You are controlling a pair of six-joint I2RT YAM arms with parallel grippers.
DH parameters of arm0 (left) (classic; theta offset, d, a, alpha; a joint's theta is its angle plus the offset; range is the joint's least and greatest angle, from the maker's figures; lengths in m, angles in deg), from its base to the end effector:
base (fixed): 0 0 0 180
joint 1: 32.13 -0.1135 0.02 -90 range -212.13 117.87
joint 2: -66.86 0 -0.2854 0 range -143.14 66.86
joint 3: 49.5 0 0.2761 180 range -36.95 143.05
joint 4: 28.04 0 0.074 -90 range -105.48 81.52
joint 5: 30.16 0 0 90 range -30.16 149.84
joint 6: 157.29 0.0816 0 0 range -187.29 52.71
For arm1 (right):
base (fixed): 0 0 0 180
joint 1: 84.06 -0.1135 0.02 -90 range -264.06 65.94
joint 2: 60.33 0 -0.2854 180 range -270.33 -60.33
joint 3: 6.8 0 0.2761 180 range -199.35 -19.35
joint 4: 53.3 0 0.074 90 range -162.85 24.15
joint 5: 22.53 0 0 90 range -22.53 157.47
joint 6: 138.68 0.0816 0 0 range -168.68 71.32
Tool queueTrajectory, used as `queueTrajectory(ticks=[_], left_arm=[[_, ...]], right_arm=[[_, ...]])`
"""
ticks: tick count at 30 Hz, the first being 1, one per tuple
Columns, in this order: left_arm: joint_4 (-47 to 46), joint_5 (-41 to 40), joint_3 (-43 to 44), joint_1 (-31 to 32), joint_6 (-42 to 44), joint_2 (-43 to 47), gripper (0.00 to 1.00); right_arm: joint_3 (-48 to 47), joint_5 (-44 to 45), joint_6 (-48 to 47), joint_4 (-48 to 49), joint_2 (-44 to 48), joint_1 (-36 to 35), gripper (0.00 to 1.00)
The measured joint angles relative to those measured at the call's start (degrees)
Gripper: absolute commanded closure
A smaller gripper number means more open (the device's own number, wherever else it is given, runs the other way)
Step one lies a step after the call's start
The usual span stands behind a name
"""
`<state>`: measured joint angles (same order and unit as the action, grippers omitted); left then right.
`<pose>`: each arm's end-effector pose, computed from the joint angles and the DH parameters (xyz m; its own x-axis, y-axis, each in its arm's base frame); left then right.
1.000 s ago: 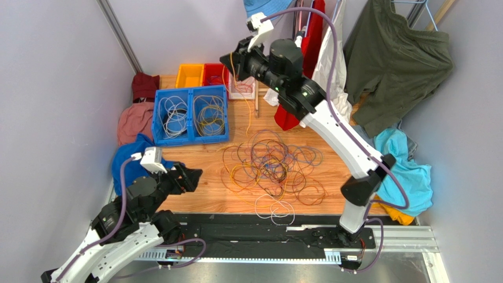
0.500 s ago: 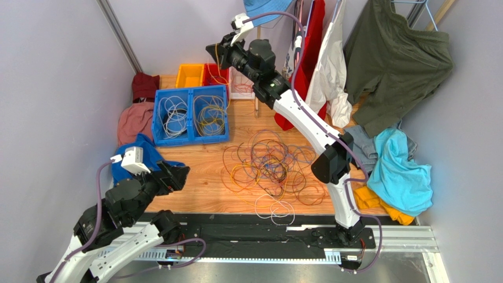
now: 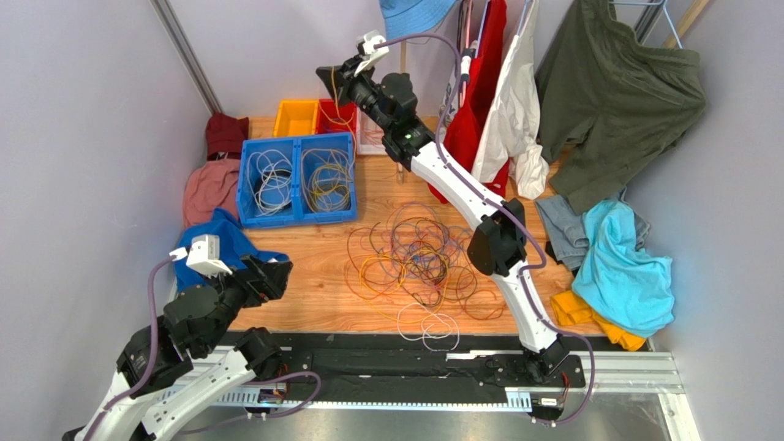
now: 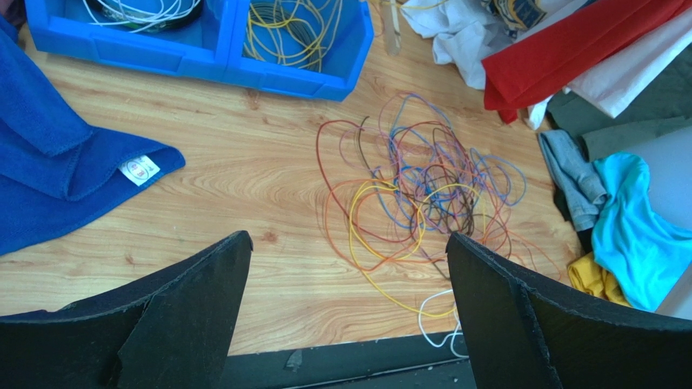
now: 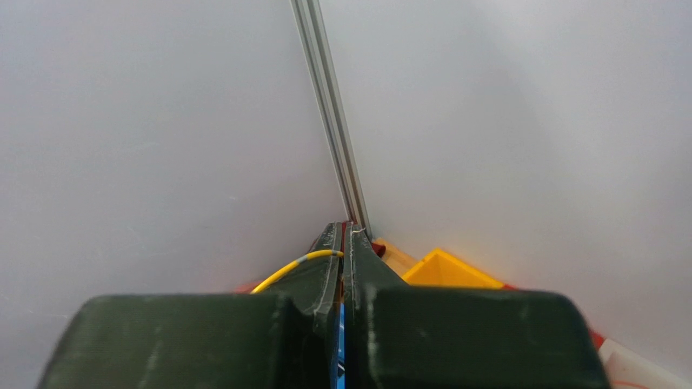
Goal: Untangle the cables
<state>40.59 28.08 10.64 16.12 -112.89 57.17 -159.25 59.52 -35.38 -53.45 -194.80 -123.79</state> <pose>0.0658 -0.0092 0.3297 -0.3607 -0.5082 -0.7821 0.0624 0.8235 -0.5639 0.4772 0.4113 0.4498 0.0602 0.3463 -0.9362 -0.7688 0.6143 0.1778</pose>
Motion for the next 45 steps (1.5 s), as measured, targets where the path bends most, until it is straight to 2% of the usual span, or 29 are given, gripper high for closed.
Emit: queueTrajectory(ticks=[6,9,12,13,15,16,19,22,30,35,37,45], left_arm=[[-0.74,0.42,-0.81,0.00,0.96,-0.81,0.01],[-1.77,0.70,-0.83,0.00,1.22,-1.60,0.01],[-2.91,1.11,-1.20,0.00,1.60,-2.23,0.01],[-3.21,1.31,-1.40,0.00,1.64,-2.43,0.01],[-3.58,1.57,-1.68,0.00,1.84,-2.82,0.01],[-3.80,1.75,-1.81,0.00,1.95,-3.02,0.01],[-4.44,1.99,-1.92,0.00,2.10,-3.74,0.01],[-4.85,2.16,-1.97,0.00,2.25,-4.07,0.01],[-5.40,2.32,-2.25,0.00,2.49,-4.09,0.01],[-5.86,2.73,-2.47,0.00,2.56,-4.35,0.01],[-6.12,2.86,-2.75,0.00,2.73,-4.44,0.01],[-7.76,2.93,-3.85,0.00,3.78,-5.18,0.01]], right_arm=[[-0.26,0.50,-0.26,-0.04,-8.00,0.00,1.00],[-0.61,2.23,-2.78,-3.37,-12.39,-0.42,1.00],[-0.26,6.45,-7.93,-7.50,-14.64,-1.38,0.92],[0.33,8.11,-10.10,-8.66,-14.82,-1.86,0.84],[1.27,11.87,-13.88,-9.84,-14.82,-2.91,0.75],[1.44,13.64,-15.89,-10.05,-14.82,-3.43,0.66],[2.10,19.08,-21.05,-10.12,-14.82,-4.90,0.52],[2.29,24.85,-26.62,-10.49,-14.82,-6.43,0.47],[2.29,38.97,-39.82,-9.11,-14.80,-8.87,0.41],[5.25,41.81,-41.40,-9.09,-12.72,-8.72,0.37],[6.64,41.38,-40.89,-10.51,-11.37,-8.57,0.33],[4.17,33.35,-31.32,-26.60,-5.55,-7.80,0.30]])
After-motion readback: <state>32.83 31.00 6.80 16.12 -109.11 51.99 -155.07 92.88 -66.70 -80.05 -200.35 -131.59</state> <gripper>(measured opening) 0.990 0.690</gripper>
